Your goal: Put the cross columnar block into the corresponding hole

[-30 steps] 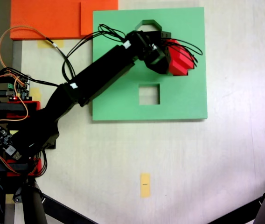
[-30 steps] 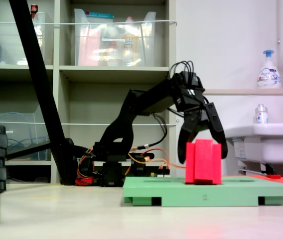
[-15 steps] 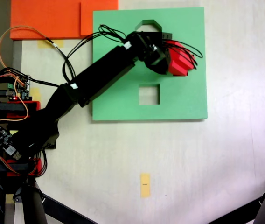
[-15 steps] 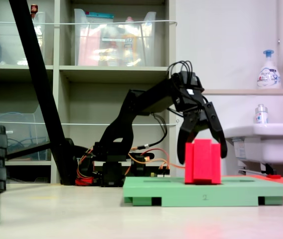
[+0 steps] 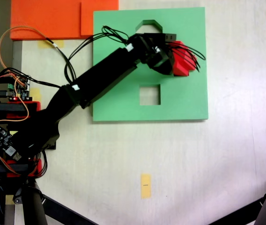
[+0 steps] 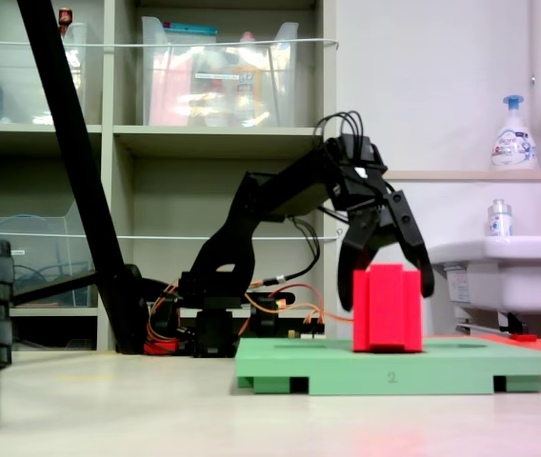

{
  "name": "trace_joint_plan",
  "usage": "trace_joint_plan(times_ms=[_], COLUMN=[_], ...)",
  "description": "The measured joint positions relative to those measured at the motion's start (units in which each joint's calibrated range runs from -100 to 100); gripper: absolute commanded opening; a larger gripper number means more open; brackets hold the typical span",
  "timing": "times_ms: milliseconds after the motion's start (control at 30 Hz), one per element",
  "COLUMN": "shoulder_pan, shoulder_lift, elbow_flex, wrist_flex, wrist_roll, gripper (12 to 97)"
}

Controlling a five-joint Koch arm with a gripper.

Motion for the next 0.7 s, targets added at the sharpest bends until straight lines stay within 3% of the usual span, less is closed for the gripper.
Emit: trace_joint_plan(times_ms=[367, 700], shoulder_pan=[-0.3, -0.2], shoulder_lift=[-0.3, -16.7], elbow_flex=[0.7, 0.4], wrist_flex=[0.7, -8.2], wrist_roll=[-1.4, -1.5], gripper=[38.5, 38.5])
